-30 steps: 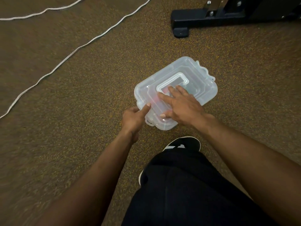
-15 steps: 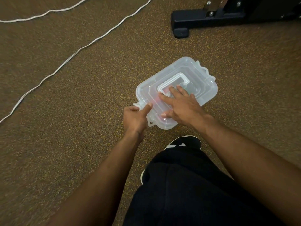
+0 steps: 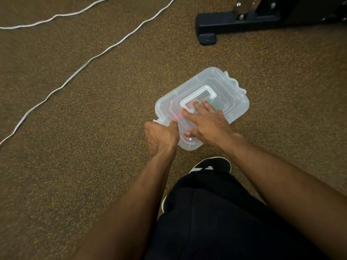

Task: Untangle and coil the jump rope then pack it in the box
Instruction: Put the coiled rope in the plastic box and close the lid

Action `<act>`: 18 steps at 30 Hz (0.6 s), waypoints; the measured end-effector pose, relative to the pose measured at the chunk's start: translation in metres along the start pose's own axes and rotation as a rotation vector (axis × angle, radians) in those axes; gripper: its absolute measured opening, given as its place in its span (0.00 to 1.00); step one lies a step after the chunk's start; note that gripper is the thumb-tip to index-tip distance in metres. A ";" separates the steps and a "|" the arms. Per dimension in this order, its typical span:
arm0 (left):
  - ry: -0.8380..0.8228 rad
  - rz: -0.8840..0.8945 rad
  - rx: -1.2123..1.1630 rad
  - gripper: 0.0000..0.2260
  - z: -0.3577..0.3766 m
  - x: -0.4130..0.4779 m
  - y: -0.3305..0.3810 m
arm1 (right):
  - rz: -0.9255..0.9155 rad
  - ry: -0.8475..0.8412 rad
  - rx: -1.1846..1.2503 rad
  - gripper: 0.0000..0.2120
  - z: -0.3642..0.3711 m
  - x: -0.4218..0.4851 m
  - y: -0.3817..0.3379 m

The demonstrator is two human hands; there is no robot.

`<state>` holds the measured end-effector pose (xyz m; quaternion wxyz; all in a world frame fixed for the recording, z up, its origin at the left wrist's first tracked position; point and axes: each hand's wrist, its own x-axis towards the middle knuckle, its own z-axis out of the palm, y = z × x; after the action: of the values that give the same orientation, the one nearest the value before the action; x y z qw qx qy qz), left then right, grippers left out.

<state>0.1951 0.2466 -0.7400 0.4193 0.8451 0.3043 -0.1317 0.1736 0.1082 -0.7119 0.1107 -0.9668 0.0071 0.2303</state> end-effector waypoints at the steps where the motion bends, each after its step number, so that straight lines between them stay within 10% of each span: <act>1: 0.009 0.000 0.018 0.30 0.000 -0.002 0.002 | 0.001 -0.002 0.001 0.37 0.000 0.000 0.000; 9: -0.075 0.172 0.255 0.11 -0.008 -0.014 0.020 | 0.003 -0.010 -0.003 0.37 -0.003 -0.001 -0.001; 18: -0.054 0.437 0.626 0.24 -0.025 -0.015 0.022 | -0.018 -0.067 0.029 0.37 -0.013 -0.001 0.000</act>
<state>0.1964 0.2501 -0.7038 0.1668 0.9735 0.0507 -0.1479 0.1781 0.1050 -0.7005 0.1270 -0.9568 -0.0019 0.2614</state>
